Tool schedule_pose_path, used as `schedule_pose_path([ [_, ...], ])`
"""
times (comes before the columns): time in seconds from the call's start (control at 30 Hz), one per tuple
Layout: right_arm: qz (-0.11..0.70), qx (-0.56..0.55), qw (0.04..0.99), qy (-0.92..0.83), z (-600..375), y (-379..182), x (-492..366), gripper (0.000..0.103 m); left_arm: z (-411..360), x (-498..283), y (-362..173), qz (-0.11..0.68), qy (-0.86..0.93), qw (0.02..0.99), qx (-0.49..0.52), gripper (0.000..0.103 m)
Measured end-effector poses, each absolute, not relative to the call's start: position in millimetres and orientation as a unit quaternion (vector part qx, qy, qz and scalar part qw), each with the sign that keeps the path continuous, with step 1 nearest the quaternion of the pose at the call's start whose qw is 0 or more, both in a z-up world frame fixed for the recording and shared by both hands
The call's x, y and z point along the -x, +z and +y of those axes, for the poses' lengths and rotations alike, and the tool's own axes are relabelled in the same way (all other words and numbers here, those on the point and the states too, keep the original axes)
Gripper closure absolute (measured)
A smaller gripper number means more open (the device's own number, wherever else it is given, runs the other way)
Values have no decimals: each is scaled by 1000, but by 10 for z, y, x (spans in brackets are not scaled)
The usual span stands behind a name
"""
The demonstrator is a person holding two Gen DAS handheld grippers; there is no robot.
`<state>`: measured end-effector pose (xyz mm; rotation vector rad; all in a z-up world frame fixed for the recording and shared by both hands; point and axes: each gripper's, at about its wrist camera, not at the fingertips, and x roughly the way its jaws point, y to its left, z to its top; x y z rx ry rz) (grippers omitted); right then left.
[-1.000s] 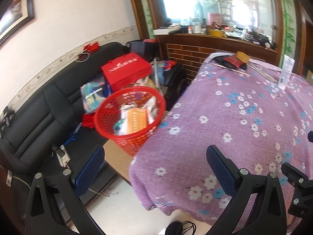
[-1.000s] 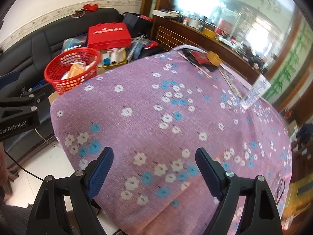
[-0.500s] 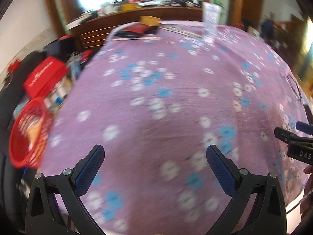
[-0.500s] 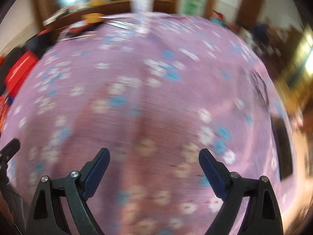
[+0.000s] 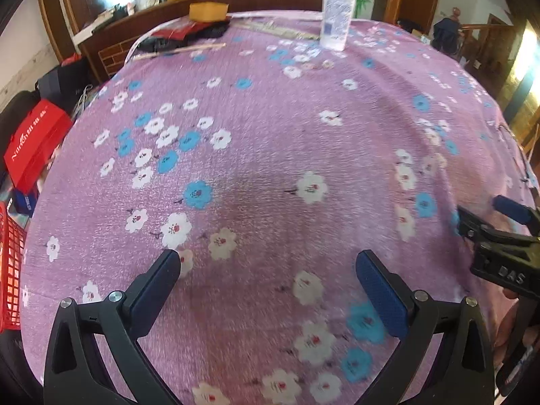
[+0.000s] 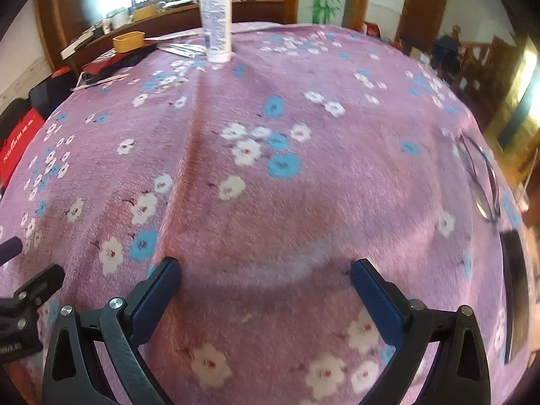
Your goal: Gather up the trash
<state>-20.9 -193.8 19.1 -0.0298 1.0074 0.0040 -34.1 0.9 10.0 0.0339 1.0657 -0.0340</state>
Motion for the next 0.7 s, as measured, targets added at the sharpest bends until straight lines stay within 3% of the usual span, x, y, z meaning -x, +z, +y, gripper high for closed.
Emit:
schedule_pose_path([
  [0.7, 484, 1, 875, -11, -1893, 122, 227, 0, 41, 214, 47, 485, -12, 875, -3, 0],
])
